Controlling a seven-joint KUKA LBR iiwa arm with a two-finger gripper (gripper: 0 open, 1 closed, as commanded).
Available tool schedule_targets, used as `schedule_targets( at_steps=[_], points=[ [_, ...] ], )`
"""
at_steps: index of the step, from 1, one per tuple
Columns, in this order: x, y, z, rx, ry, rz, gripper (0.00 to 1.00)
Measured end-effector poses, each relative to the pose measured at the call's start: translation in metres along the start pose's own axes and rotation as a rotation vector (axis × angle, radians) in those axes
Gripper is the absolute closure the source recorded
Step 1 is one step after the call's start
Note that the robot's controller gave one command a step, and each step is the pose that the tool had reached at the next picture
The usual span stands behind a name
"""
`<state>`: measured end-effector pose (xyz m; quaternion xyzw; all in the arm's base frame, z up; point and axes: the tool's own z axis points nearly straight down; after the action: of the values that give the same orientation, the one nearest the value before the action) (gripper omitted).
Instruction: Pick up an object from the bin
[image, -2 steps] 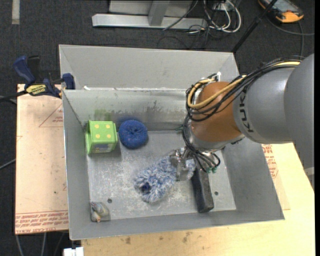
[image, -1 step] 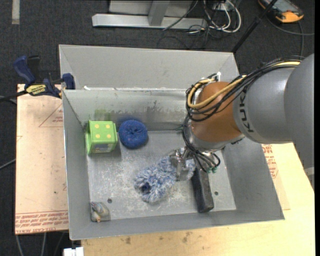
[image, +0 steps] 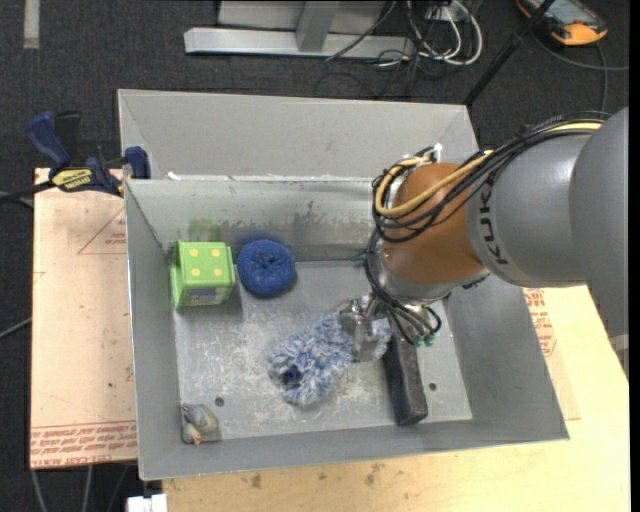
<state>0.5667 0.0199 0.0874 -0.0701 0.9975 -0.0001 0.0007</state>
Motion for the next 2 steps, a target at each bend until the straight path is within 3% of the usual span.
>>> schedule_targets(
  at_steps=[1,2],
  points=[
    [0.014,-0.014,-0.040,-0.001,-0.003,-0.082,1.00],
    [0.021,-0.007,-0.104,-0.001,-0.001,-0.089,1.00]
  ],
)
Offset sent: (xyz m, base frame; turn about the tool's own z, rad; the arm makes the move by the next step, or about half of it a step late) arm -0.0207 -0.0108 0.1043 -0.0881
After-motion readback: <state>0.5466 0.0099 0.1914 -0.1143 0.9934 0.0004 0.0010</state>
